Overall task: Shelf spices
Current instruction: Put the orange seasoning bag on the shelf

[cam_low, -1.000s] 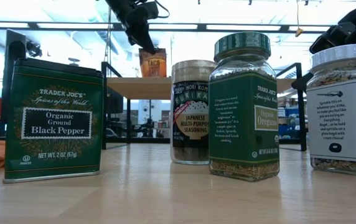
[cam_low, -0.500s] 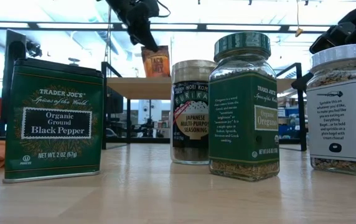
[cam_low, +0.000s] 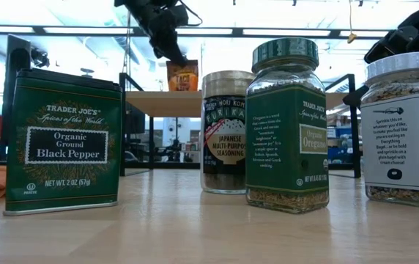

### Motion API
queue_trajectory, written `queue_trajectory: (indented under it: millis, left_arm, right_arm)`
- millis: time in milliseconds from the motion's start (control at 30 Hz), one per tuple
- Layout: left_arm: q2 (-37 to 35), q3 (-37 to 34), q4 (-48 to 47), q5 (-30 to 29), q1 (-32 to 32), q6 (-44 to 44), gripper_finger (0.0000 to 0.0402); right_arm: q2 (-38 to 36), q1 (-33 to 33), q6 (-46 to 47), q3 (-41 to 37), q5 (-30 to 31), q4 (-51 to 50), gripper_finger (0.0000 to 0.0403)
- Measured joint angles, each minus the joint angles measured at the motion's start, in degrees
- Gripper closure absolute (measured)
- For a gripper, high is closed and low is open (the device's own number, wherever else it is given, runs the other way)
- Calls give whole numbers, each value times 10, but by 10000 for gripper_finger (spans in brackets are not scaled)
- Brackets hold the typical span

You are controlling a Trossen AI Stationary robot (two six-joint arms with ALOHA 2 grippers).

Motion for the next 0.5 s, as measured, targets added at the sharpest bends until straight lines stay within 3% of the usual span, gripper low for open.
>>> queue_trajectory:
  millis: [500]
  left_arm:
    - [0,2,0,7,0,-2,396]
  right_arm:
    - [0,0,0,0,0,0,392]
